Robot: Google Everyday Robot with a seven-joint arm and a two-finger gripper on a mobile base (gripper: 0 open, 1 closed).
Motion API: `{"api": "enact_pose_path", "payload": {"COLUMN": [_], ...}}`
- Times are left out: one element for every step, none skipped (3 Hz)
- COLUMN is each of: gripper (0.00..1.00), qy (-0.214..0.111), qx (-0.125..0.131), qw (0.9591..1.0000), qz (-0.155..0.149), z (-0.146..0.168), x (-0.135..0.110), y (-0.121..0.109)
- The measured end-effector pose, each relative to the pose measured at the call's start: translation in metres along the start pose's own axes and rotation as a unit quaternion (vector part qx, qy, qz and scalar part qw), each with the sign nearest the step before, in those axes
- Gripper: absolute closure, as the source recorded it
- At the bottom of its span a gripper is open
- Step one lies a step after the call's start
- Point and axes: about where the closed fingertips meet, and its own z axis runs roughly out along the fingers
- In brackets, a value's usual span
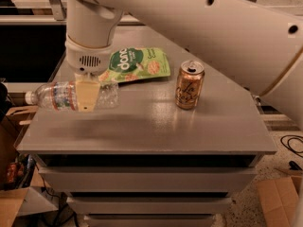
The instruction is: Pick water bottle
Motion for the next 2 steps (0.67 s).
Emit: {"api": "enact_pose_path", "payload": {"gripper": [1.00,1.00], "qy": [-0.010,-0.012], "qx": [0.011,0.013], "qw": [0.9999,0.9998], "qz": [0.001,0.001], "z": [-0.0089,-0.0093], "x": [0.0001,0.0010], "y": [-0.0143,-0.0160]}}
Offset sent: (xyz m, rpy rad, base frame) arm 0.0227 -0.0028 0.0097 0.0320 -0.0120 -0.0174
